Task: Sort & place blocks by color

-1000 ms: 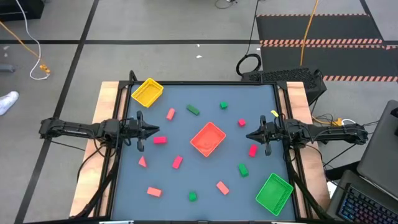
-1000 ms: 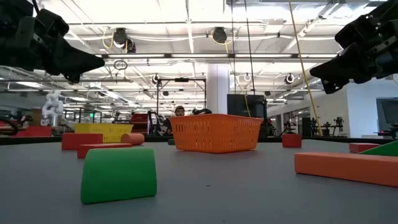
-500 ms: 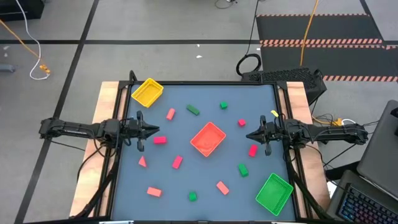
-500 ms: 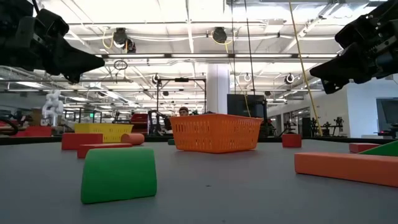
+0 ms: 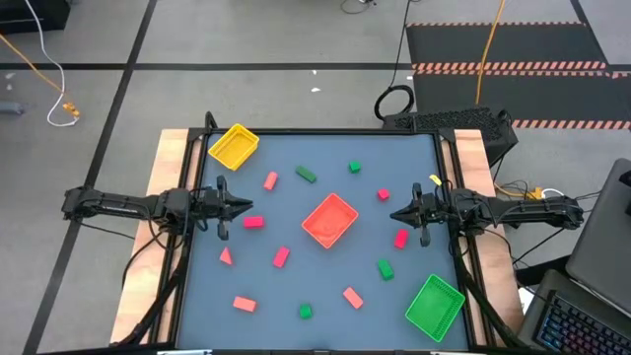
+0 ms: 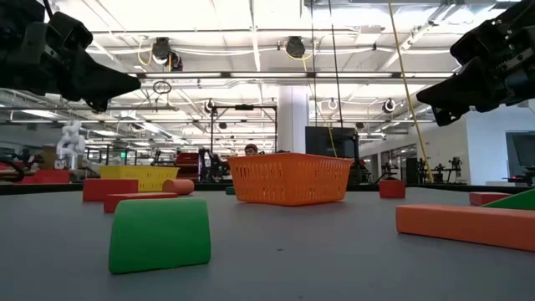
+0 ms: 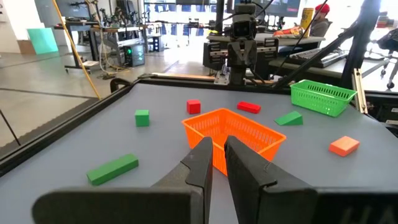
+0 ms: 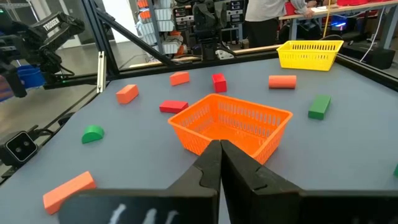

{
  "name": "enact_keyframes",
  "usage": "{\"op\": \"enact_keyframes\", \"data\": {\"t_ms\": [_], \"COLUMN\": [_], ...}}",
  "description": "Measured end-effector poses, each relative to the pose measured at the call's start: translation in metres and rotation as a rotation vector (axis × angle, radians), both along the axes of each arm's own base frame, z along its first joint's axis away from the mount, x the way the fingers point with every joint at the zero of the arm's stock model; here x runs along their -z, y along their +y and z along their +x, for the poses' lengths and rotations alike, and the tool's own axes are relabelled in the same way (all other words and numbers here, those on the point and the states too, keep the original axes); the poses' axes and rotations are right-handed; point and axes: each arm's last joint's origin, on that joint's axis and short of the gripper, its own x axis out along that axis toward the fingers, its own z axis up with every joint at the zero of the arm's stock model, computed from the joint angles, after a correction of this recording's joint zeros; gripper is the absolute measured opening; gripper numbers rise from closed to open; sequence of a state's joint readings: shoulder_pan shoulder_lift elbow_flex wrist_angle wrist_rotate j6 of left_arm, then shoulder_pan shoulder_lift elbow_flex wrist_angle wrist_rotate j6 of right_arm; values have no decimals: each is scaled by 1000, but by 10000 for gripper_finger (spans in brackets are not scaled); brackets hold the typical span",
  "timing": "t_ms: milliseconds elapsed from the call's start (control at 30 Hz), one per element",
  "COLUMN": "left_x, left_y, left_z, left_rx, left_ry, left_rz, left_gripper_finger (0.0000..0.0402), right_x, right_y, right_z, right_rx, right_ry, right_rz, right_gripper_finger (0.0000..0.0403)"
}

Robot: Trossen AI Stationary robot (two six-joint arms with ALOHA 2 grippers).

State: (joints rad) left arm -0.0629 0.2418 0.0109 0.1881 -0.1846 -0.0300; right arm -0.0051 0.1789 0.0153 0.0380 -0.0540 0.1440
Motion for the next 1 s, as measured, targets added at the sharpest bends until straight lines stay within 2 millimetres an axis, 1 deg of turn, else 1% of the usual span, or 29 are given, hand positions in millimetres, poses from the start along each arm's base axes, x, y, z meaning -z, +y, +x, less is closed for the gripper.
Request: {"op": "enact_keyframes", "data": {"t_ms": [133,233,333,567,667,767,833,933,1000], "left_x": [0,0,-1,-10,-10,-12,-14,-19,-25], "left_y": [0,0,0,0,0,0,2,4,5], "left_z": [0,0,0,0,0,0,-1,-2,-2], "left_rx": [0,0,0,0,0,-5,-54,-137,-149], "left_ry": [0,-4,-7,-108,-111,-132,-148,-190,-187], "left_rz": [0,0,3,-37,-34,-30,-2,26,41], "left_gripper_finger": [47,47,47,47,47,47,47,47,47], "right_x": [0,-5,-15,-37,-44,-46,-44,-42,-41], "right_y": [0,0,0,0,-1,-1,-1,-1,-1], "right_z": [0,1,1,-2,-4,-4,-4,-3,-3], "right_rx": [-1,0,0,7,25,21,20,25,48], "right_ry": [-5,-56,-151,-381,-462,-477,-462,-439,-427], "right_rz": [1,0,0,-1,19,63,73,64,37], "right_gripper_finger": [2,2,2,2,2,2,2,2,2]}}
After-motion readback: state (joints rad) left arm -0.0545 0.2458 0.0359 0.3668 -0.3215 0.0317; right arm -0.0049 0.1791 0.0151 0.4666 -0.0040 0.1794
